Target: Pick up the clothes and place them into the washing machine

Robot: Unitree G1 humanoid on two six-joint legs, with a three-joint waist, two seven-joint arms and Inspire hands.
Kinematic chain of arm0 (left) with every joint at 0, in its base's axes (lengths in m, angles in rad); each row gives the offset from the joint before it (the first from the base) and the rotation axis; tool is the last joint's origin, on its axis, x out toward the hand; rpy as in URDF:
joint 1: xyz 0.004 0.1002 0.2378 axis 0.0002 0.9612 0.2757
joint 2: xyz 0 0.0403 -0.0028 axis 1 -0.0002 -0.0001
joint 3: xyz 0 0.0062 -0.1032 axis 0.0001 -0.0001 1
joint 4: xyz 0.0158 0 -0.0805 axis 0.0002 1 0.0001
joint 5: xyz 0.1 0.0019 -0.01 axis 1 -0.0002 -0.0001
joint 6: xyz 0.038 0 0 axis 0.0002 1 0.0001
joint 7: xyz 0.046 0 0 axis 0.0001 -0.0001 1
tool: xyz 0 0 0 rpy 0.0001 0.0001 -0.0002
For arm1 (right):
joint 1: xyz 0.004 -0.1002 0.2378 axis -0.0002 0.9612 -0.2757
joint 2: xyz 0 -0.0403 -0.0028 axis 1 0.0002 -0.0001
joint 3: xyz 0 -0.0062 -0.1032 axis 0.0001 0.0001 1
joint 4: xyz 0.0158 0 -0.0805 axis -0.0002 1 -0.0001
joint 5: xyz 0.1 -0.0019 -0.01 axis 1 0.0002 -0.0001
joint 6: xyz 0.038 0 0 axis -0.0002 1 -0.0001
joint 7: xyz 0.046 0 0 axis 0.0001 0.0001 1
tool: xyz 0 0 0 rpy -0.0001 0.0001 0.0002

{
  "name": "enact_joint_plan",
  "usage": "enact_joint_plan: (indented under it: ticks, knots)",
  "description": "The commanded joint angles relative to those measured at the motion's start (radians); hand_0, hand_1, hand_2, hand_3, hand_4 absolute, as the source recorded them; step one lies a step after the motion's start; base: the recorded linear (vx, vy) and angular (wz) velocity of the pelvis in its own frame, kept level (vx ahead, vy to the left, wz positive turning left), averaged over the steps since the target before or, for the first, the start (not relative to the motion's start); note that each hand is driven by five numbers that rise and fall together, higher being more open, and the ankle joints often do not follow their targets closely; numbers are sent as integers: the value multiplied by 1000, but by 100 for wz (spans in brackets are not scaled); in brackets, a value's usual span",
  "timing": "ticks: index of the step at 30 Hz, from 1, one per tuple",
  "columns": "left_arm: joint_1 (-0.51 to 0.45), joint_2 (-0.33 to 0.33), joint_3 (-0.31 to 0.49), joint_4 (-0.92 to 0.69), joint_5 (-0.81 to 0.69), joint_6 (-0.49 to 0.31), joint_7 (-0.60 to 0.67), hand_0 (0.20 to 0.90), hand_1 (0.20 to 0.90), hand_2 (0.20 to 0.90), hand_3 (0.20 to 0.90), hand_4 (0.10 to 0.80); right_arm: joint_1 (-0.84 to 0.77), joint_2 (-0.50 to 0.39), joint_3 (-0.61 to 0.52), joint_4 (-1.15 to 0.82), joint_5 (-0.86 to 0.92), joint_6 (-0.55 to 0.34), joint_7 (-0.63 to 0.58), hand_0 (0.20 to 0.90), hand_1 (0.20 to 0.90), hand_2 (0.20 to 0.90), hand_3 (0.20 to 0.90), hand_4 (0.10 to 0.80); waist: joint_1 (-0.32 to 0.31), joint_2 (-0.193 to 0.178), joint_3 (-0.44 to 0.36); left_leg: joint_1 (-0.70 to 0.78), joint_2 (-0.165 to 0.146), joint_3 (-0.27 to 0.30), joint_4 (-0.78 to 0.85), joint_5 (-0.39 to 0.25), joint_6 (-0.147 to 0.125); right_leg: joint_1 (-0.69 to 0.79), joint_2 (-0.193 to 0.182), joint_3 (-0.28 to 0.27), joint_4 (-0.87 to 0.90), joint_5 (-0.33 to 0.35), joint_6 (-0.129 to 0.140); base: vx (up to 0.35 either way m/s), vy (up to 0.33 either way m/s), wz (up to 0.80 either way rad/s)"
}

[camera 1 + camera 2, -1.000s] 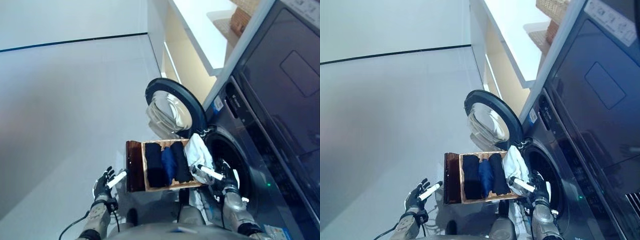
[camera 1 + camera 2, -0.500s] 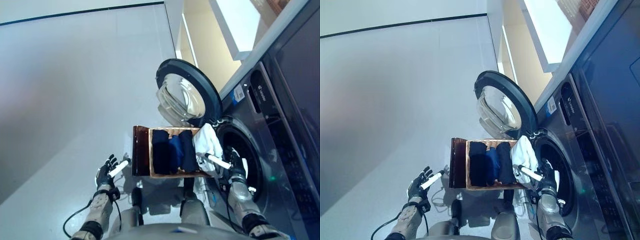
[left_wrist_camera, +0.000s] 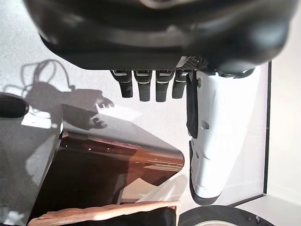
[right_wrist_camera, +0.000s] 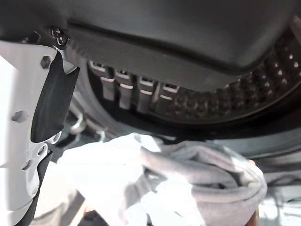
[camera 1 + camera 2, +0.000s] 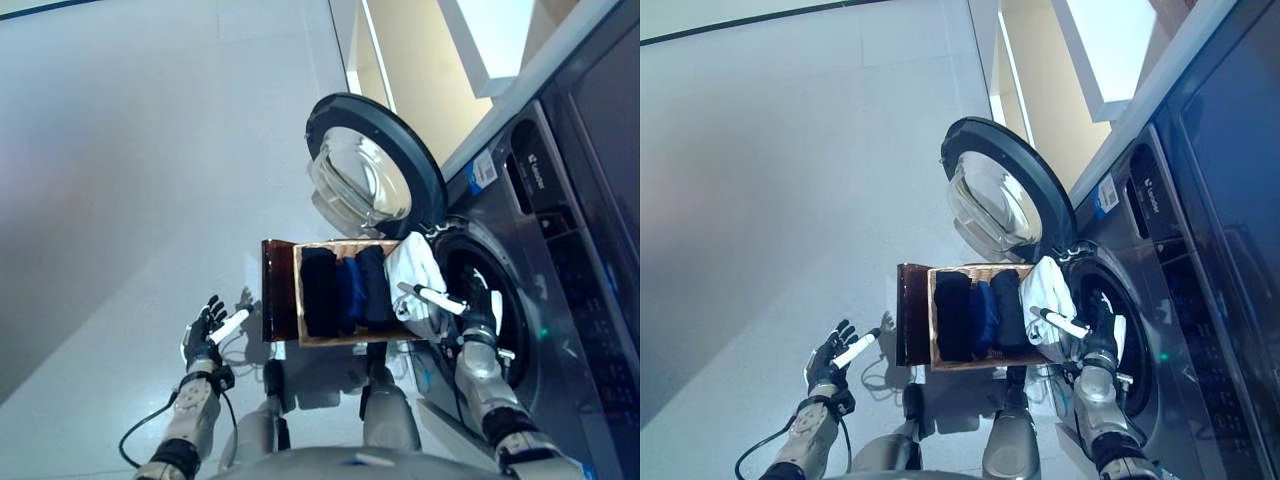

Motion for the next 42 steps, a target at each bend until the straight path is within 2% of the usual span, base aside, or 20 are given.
enact_joint_plan:
  ticks: [1, 3, 8, 14, 24, 29, 35, 36, 37, 38, 42]
  knots:
    - [-55, 25, -16, -66, 17, -66, -8, 900, 900, 900, 900, 800, -150, -98, 52, 174, 32, -2, -30, 900, 900, 900, 900, 800, 43, -13, -6, -32, 79, -32, 38, -7, -90, -37, -89, 64, 103, 117, 51, -31, -6, 17]
    - [-61, 18, -35, -89, 28, -57, -20, 900, 900, 900, 900, 800, -241, -108, 77, 368, 25, 40, -39, 900, 900, 900, 900, 800, 68, -2, 4, -48, 70, -48, 47, -8, -87, -34, -97, 48, 102, 120, 51, -14, 2, 19]
    - [-50, 20, -57, -135, 49, -49, -42, 900, 900, 900, 900, 800, -308, -115, 64, 511, 38, 67, -43, 900, 900, 900, 900, 800, 102, 15, 14, -73, 61, -68, 64, -12, -83, -33, -112, 30, 102, 122, 53, -19, 18, 18]
    - [-50, 12, -86, -98, 45, -48, -58, 900, 900, 900, 900, 800, -314, -119, 33, 521, 79, 66, -37, 900, 900, 900, 900, 800, 117, 21, 6, -107, 49, -82, 71, -15, -80, -45, -130, 16, 94, 130, 59, -2, 23, 14]
    - [-31, 34, -88, -161, 44, -50, -65, 900, 900, 900, 900, 800, -365, -174, 32, 537, 74, 74, -54, 900, 900, 900, 900, 800, 147, 36, 19, -184, 11, -99, 134, -33, -74, -83, -163, 11, 112, 138, 64, -20, 21, 10]
    - [-25, 50, -98, -278, 66, -45, -73, 900, 900, 900, 900, 800, -414, -213, 85, 615, -17, 134, -54, 900, 900, 900, 900, 800, 174, 74, 50, -255, -24, -111, 196, -44, -62, -150, -196, 28, 189, 118, 60, -96, 43, 13]
    - [-12, 65, -73, -376, 61, -44, -105, 900, 900, 900, 900, 800, -415, -264, 65, 639, -40, 168, -25, 900, 900, 900, 900, 800, 196, 125, 64, -336, -67, -131, 263, -58, -56, -224, -244, 49, 276, 86, 55, -62, 49, 28]
    - [-8, 63, -71, -384, 58, -40, -110, 900, 900, 900, 900, 800, -415, -271, 69, 638, -53, 176, -15, 700, 700, 700, 700, 657, 201, 130, 61, -345, -72, -132, 267, -58, -52, -232, -249, 51, 283, 85, 55, -19, 41, 27]
    - [-8, 63, -71, -384, 58, -39, -110, 900, 900, 900, 900, 800, -415, -271, 69, 638, -53, 176, -15, 414, 414, 414, 414, 453, 201, 130, 61, -345, -72, -132, 267, -58, -52, -233, -249, 51, 283, 85, 55, -9, 47, 24]
    - [-6, 63, -72, -396, 60, -37, -114, 900, 900, 900, 900, 800, -419, -273, 75, 643, -63, 185, -9, 200, 200, 200, 200, 300, 204, 134, 60, -349, -75, -133, 266, -57, -51, -237, -253, 50, 284, 86, 56, 2, 36, 18]
    - [7, 57, -72, -405, 65, -27, -120, 900, 900, 900, 900, 800, -420, -282, 71, 664, -81, 205, -7, 200, 200, 200, 200, 300, 211, 146, 52, -349, -83, -136, 255, -51, -48, -233, -264, 45, 277, 93, 61, 9, 47, 7]
